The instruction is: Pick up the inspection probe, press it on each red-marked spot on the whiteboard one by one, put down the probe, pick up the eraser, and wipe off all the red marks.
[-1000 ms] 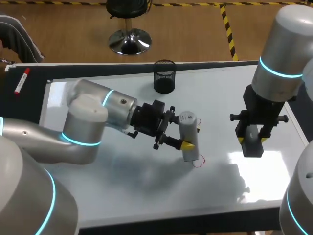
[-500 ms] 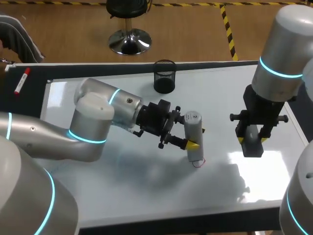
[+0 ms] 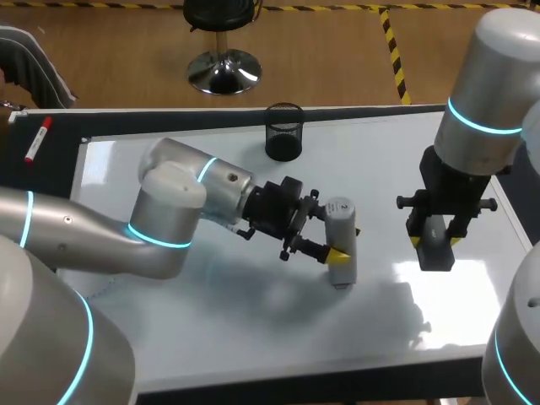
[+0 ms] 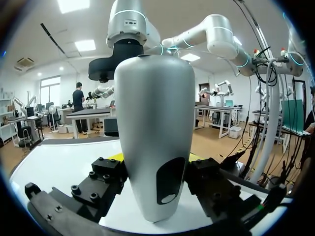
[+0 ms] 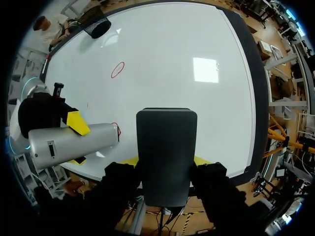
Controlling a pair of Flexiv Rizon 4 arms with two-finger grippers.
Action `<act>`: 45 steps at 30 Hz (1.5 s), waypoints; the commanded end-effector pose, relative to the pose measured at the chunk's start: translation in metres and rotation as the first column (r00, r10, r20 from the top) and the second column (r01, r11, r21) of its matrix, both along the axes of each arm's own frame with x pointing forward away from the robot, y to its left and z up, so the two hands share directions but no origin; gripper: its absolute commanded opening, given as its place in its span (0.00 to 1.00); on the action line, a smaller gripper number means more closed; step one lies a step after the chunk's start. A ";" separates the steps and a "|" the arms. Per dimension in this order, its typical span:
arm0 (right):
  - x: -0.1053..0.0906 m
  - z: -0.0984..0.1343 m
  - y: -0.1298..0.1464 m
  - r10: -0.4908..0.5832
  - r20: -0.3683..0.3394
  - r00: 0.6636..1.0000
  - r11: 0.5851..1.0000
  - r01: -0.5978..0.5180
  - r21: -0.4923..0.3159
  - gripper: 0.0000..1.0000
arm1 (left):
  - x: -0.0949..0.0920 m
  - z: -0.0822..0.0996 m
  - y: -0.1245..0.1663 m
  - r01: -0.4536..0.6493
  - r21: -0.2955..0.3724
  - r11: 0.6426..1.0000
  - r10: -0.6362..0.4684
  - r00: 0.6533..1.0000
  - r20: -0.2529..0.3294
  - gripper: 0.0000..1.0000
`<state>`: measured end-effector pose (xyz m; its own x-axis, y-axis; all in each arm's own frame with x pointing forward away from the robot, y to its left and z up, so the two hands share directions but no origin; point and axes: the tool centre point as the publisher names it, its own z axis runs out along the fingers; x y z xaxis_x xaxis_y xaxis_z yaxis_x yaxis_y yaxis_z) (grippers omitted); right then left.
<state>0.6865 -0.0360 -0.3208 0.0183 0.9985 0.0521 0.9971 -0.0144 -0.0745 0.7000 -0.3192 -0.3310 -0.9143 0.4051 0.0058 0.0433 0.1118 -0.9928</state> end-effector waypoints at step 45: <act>0.000 0.001 -0.001 0.002 0.000 1.000 1.000 -0.002 0.002 0.00 | -0.012 -0.025 -0.010 -0.045 0.108 0.993 0.045 0.999 0.002 0.00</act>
<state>0.6865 -0.0360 -0.3208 0.0183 0.9985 0.0521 0.9971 -0.0144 -0.0745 0.6923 -0.3293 -0.3392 -0.9326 0.3579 0.0453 0.0371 0.2200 -0.9748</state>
